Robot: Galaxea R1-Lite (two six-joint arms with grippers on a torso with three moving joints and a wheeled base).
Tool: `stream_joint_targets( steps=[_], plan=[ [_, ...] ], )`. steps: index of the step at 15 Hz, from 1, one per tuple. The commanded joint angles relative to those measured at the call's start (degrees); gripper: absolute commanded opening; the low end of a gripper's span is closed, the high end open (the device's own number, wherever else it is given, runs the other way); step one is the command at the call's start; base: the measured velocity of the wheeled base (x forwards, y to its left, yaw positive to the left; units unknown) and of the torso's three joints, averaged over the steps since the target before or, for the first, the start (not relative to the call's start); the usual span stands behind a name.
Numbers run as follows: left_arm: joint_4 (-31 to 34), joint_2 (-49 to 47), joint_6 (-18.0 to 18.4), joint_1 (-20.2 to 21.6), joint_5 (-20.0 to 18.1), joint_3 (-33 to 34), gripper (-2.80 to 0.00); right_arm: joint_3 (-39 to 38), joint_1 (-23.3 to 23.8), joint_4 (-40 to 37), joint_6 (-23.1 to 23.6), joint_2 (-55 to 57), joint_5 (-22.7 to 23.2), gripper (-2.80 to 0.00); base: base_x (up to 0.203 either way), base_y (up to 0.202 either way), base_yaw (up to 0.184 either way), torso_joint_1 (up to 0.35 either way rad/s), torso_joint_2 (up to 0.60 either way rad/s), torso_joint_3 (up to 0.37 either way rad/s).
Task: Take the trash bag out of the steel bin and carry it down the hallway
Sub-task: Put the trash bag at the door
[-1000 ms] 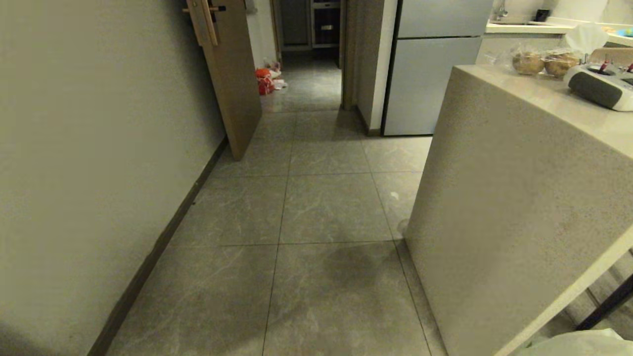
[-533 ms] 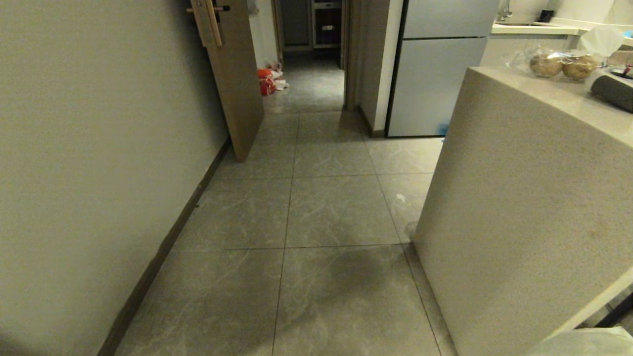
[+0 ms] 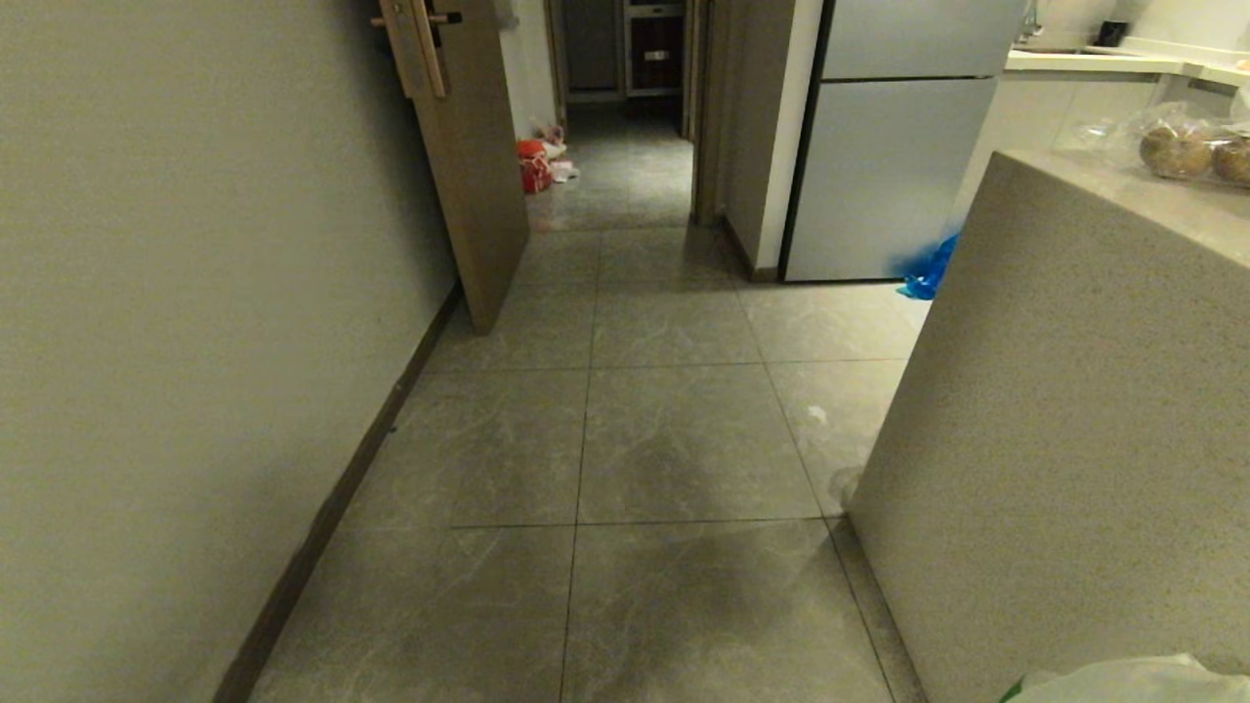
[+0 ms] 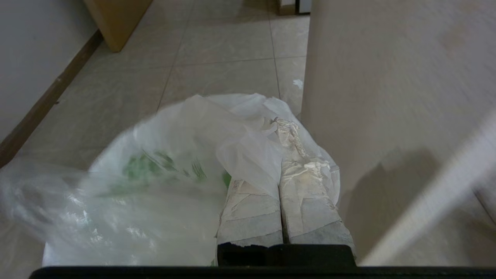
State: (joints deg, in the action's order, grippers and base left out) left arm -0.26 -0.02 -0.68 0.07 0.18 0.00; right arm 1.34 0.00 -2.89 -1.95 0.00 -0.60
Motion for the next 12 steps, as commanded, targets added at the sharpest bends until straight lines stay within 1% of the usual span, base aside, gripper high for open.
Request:
stream_joint_targets(
  steps=[1, 12],
  plan=[
    [0.0, -0.06, -0.02, 0.01, -0.01, 0.09, -2.8, -0.01, -0.01, -0.01, -0.01, 0.07, -0.02, -2.8, 0.195, 0.0, 0.001, -0.004, 0.0, 0.002],
    [0.0, -0.06, -0.02, 0.01, -0.01, 0.09, -2.8, -0.02, -0.09, -0.01, -0.07, 0.02, -0.02, -2.8, 0.19, 0.0, 0.001, 0.003, 0.0, 0.002]
  ],
)
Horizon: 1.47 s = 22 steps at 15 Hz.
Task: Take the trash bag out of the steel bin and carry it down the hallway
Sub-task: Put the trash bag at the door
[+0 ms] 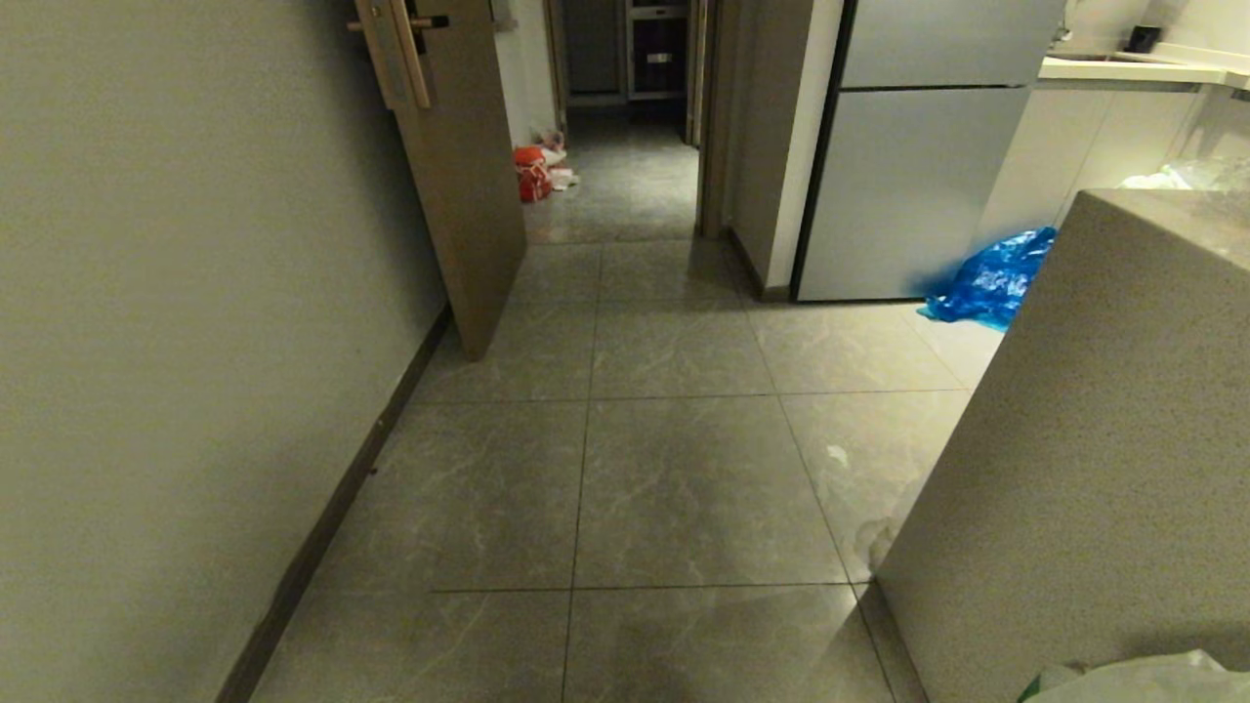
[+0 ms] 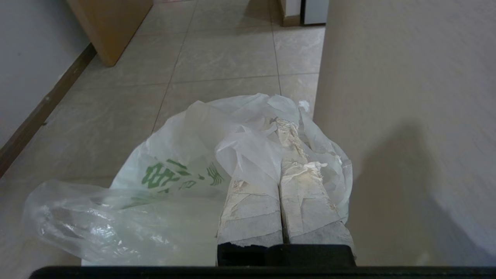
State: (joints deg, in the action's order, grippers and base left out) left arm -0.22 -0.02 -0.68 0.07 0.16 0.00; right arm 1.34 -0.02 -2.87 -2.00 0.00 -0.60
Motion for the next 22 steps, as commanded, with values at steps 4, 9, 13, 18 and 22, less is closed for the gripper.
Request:
stream_joint_targets(
  steps=[4, 9, 13, 18, 22],
  plan=[
    [-0.04, -0.06, -0.02, -0.06, 0.02, 0.07, -2.8, -0.02, 0.02, -0.03, -0.01, 0.0, -0.02, -2.8, 0.191, 0.0, -0.001, 0.003, 0.0, 0.001],
    [-0.04, -0.06, -0.02, 0.01, 0.02, 0.09, -2.8, 0.01, -0.04, -0.03, 0.07, 0.0, -0.02, -2.8, 0.192, 0.0, 0.0, 0.003, 0.0, 0.001],
    [-0.04, -0.06, -0.02, 0.01, 0.02, 0.09, -2.8, 0.05, 0.01, -0.03, 0.07, 0.01, -0.02, -2.8, 0.19, 0.0, 0.002, 0.005, 0.0, 0.003],
    [-0.04, -0.06, -0.02, 0.01, 0.02, 0.0, -2.8, 0.06, 0.02, -0.03, 0.07, 0.0, -0.02, -2.8, 0.192, 0.0, 0.001, 0.004, 0.0, 0.004],
    [-0.04, -0.06, -0.02, 0.01, 0.02, 0.09, -2.8, 0.03, -0.06, -0.03, 0.07, 0.0, -0.02, -2.8, 0.189, 0.0, 0.0, 0.003, 0.0, 0.005]
  ],
)
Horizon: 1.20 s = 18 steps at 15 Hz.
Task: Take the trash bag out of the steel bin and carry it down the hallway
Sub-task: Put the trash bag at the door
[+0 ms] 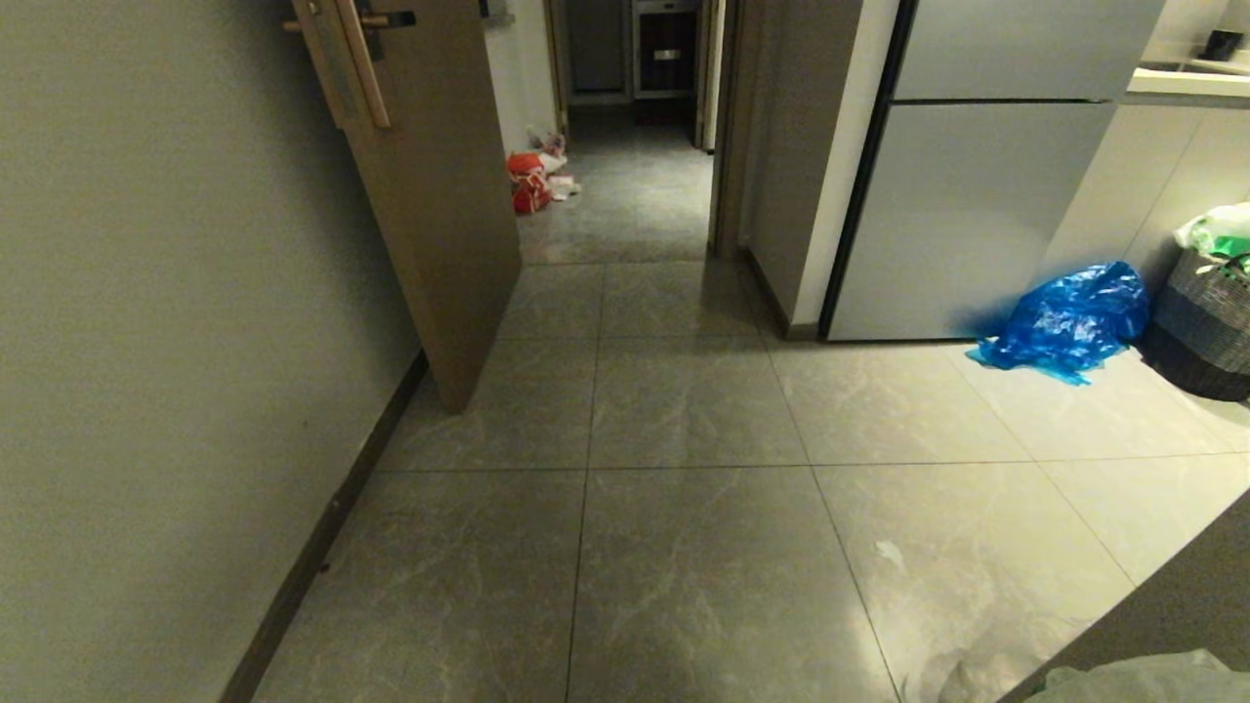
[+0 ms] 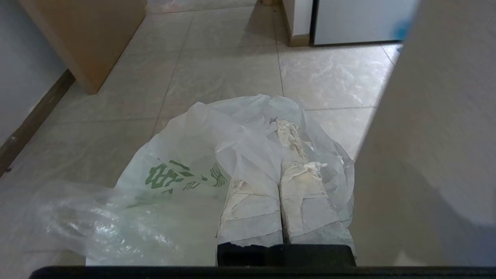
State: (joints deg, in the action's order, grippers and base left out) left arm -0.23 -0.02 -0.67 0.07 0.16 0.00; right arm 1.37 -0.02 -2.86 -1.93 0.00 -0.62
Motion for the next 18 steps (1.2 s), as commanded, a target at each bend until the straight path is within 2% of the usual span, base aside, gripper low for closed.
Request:
stream_joint_targets(
  steps=[1, 18],
  plan=[
    [-0.03, -0.06, -0.03, 0.01, 0.02, 0.07, -2.8, -0.01, -0.05, -0.04, -0.01, 0.09, 0.01, -2.8, 0.192, 0.0, 0.001, -0.006, 0.0, 0.003],
    [-0.03, -0.06, -0.03, 0.01, 0.02, 0.09, -2.8, -0.05, -0.05, -0.04, -0.01, 0.0, 0.01, -2.8, 0.191, 0.0, 0.0, 0.002, 0.0, 0.003]
  ],
)
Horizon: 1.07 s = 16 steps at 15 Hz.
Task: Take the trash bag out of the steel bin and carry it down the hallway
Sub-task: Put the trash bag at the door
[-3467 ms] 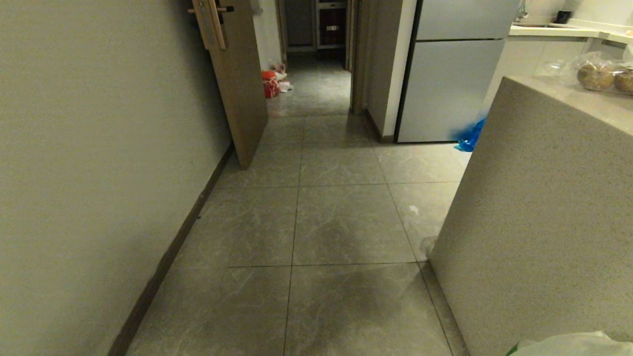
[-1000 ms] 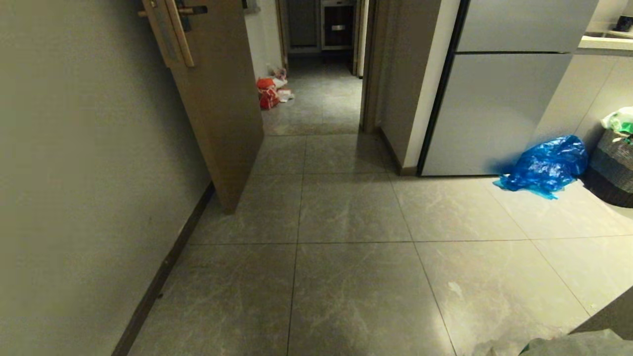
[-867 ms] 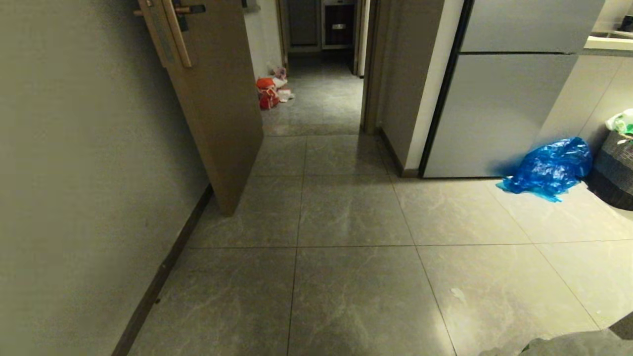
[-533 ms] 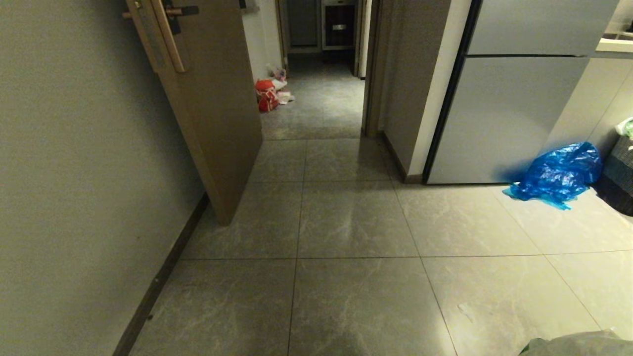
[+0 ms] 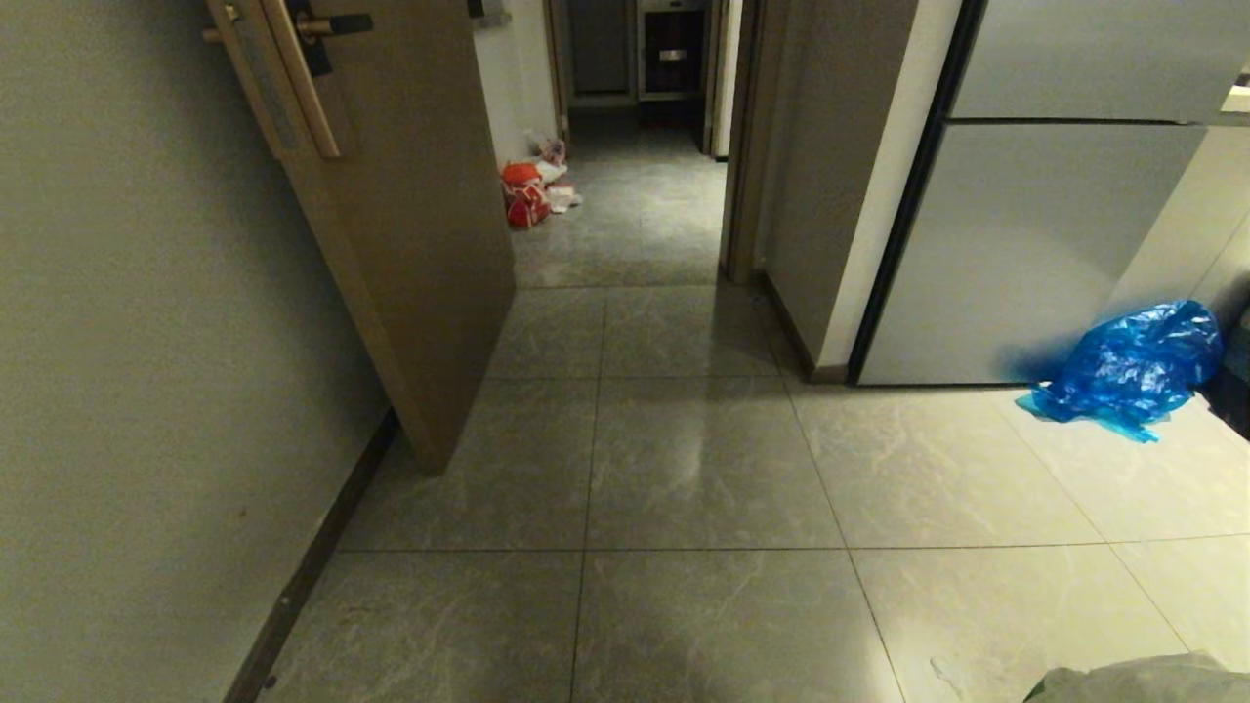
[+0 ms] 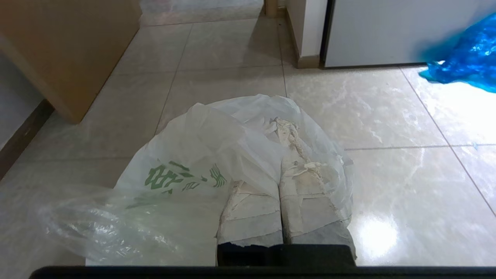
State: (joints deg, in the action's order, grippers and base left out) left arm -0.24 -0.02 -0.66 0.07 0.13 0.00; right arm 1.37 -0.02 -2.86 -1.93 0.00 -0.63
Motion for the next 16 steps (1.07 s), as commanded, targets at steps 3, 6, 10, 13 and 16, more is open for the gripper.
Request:
stream_joint_targets(
  steps=[3, 6, 10, 13, 16],
  plan=[
    [-0.02, -0.06, -0.04, 0.01, 0.04, 0.09, -2.8, -0.05, -0.06, -0.04, -0.01, 0.07, 0.01, -2.8, 0.194, 0.0, 0.0, 0.003, 0.0, 0.0],
    [-0.02, -0.06, -0.04, 0.01, 0.04, 0.09, -2.8, 0.02, -0.06, -0.04, -0.01, 0.04, 0.01, -2.8, 0.194, 0.0, 0.001, 0.002, 0.0, 0.002],
    [-0.02, -0.06, -0.04, 0.01, 0.04, 0.09, -2.8, -0.04, -0.06, -0.04, -0.01, 0.0, 0.01, -2.8, 0.193, 0.0, 0.0, 0.001, 0.0, 0.003],
    [-0.02, -0.06, -0.04, 0.01, 0.04, 0.08, -2.8, 0.04, -0.06, -0.04, -0.01, 0.09, 0.01, -2.8, 0.192, 0.0, 0.002, 0.0, 0.0, 0.005],
    [-0.02, -0.06, -0.04, 0.01, 0.04, 0.04, -2.8, -0.02, -0.03, -0.04, -0.01, 0.0, 0.01, -2.8, 0.192, 0.0, 0.001, 0.003, 0.0, 0.003]
  ],
)
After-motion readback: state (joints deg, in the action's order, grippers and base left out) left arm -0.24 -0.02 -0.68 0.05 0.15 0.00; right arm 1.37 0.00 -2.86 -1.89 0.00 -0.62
